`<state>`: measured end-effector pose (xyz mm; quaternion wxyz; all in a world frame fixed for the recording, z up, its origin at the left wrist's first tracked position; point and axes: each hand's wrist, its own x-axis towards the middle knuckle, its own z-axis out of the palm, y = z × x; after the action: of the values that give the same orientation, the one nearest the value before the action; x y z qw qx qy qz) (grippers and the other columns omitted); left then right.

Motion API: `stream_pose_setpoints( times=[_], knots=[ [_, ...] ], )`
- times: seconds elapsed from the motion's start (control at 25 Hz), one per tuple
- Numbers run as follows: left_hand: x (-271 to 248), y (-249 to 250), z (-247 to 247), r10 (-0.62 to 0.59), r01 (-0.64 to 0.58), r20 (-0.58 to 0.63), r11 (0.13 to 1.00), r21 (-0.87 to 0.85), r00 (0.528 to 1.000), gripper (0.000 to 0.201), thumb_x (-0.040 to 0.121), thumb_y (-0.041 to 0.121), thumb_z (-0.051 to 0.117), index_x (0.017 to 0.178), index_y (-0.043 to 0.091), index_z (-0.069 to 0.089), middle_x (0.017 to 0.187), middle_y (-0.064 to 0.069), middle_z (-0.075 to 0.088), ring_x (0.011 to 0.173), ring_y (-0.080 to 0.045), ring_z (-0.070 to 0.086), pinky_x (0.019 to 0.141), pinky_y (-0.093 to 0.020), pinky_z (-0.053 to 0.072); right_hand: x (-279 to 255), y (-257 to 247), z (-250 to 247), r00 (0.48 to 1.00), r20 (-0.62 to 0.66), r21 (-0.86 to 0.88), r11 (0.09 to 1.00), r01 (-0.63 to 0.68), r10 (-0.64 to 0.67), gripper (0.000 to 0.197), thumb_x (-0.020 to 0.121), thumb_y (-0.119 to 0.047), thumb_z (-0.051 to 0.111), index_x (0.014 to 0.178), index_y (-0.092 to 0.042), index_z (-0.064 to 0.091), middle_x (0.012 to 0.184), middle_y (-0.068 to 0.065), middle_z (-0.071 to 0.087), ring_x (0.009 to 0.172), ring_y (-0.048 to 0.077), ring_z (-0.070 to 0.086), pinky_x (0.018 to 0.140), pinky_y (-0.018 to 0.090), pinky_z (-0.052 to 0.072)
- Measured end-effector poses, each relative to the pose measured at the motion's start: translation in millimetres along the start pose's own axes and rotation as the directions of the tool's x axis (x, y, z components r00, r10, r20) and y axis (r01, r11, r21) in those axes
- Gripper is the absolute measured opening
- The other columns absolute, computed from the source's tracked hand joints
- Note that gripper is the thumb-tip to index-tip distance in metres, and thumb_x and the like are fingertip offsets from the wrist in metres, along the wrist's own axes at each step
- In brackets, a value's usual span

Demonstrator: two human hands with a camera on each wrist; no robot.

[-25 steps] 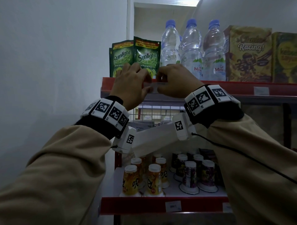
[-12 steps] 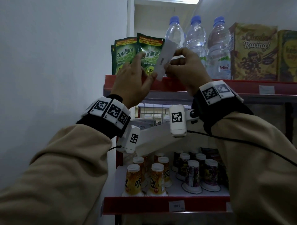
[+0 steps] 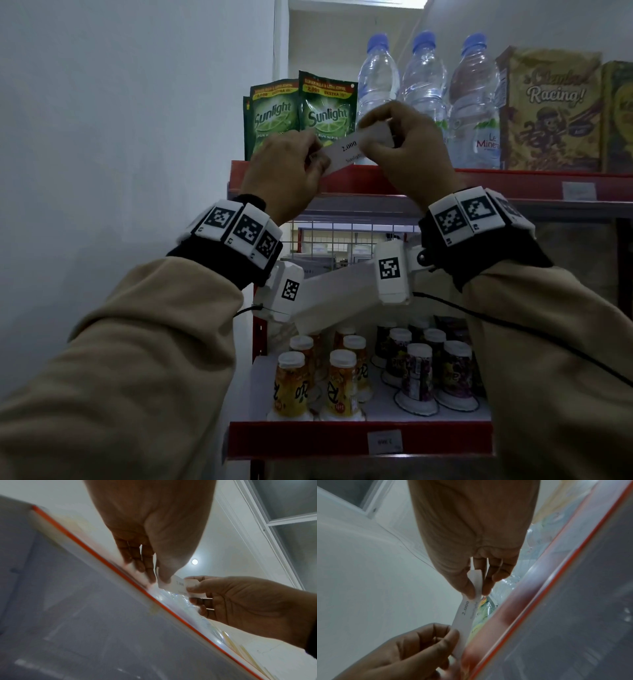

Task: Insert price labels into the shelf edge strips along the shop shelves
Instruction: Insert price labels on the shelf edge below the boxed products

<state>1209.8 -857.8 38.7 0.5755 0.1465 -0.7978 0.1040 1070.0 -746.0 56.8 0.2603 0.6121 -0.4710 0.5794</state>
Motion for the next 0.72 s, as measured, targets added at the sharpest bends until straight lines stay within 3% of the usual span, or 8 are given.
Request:
stream_pose_setpoints(
  times=[0.12,0.28,0.4,0.48,0.64,0.72],
  knots=[
    [-3.3,-8.6,-10.1,0.027,-0.028,0.002,0.989,0.144,1.0,0.03,0.088,0.043,0.06,0.106,0.019,0.058,0.109,-0.003,0.062,0.105,-0.023,0.052,0.094,-0.04,0.037,6.4,2.9,-2.3,0.999,-0.039,-0.066,0.998,-0.004,0.001,0.011,0.084,-0.012,0.066,0.094,-0.012,0.062,0.094,0.01,0.069,0.086,0.019,0.068,0.074,0.033,0.058],
    [-7.5,-23.1,-28.8,0.012,-0.019,0.034,0.977,0.212,0.999,0.039,0.079,0.049,0.068,0.107,0.024,0.057,0.109,0.002,0.062,0.106,-0.021,0.053,0.093,-0.038,0.032,11.2,4.0,12.3,0.998,-0.06,-0.057,0.998,-0.005,0.001,0.017,0.085,-0.013,0.067,0.1,-0.013,0.058,0.098,0.007,0.065,0.091,0.017,0.066,0.066,0.017,0.054],
    [-10.8,-27.3,-40.6,-0.004,0.0,0.028,0.99,0.138,1.0,0.049,0.074,0.043,0.076,0.111,0.021,0.052,0.104,0.002,0.065,0.098,-0.02,0.058,0.093,-0.039,0.037,13.5,-0.2,23.7,0.999,0.046,-0.071,0.997,0.009,-0.005,0.019,0.084,-0.015,0.068,0.101,-0.017,0.06,0.1,0.012,0.065,0.093,0.025,0.065,0.077,0.036,0.056],
    [-14.5,-27.9,-44.4,-0.009,0.008,0.018,0.997,0.082,1.0,0.055,0.072,0.038,0.079,0.112,0.017,0.048,0.099,0.001,0.064,0.093,-0.021,0.059,0.091,-0.04,0.044,15.6,-2.7,28.0,0.994,0.111,-0.094,0.996,0.003,0.007,0.019,0.084,-0.017,0.068,0.101,-0.02,0.06,0.103,0.013,0.065,0.095,0.026,0.063,0.081,0.042,0.055],
    [-15.6,-31.4,-44.9,-0.003,0.002,0.012,0.997,0.078,1.0,0.062,0.073,0.037,0.079,0.122,0.016,0.047,0.096,0.003,0.052,0.091,-0.016,0.05,0.088,-0.038,0.044,19.3,-4.9,31.6,0.976,0.217,-0.136,0.991,0.017,0.013,0.018,0.084,-0.018,0.068,0.1,-0.022,0.061,0.106,0.005,0.066,0.095,0.016,0.063,0.077,0.028,0.055],
    [-12.4,-33.4,-43.3,0.017,-0.023,0.044,0.989,0.145,0.999,0.053,0.076,0.041,0.075,0.12,0.019,0.055,0.103,0.0,0.047,0.096,-0.017,0.048,0.09,-0.039,0.042,19.7,-5.6,31.4,0.968,0.25,-0.149,0.989,0.02,0.018,0.017,0.084,-0.018,0.068,0.1,-0.022,0.062,0.105,0.003,0.066,0.091,0.013,0.063,0.073,0.021,0.054]
  ],
)
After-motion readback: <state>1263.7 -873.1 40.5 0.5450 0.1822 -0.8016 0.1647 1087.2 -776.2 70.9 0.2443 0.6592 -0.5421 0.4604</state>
